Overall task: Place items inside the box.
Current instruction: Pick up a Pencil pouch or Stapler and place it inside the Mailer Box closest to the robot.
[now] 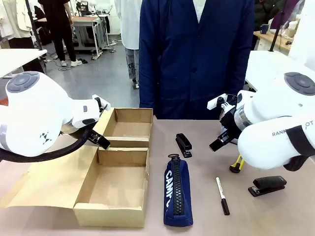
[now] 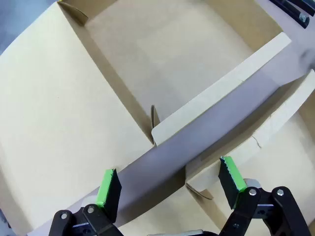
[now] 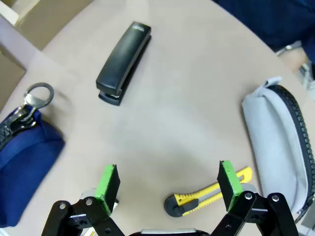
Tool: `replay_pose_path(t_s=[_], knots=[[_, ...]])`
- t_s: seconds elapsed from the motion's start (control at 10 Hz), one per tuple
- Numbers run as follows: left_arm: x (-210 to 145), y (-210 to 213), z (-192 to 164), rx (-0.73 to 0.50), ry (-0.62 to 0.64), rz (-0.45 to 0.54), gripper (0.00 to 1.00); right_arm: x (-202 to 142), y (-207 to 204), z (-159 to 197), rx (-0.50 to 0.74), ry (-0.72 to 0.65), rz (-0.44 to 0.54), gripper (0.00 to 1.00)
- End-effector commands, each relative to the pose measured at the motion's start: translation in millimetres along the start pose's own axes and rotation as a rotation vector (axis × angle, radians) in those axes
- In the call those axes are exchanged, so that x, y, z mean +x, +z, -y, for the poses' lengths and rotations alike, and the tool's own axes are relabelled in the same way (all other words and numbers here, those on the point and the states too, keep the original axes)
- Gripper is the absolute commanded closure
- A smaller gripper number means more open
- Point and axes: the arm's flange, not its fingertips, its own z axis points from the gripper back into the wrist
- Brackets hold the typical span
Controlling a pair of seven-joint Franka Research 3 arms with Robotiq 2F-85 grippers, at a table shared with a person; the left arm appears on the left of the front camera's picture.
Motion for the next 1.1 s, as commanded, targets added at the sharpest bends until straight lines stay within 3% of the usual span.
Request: replay_pose_path(t_s=[0.0,1.0], knots=[[0.0,0.0,0.0,0.000,0.000,0.000,0.00,0.0,0.0,0.0,0.000,0.000,0.000,0.00],[0.0,0.0,0.0,0.000,0.000,0.000,0.00,0.0,0.0,0.0,0.000,0.000,0.000,0.00]])
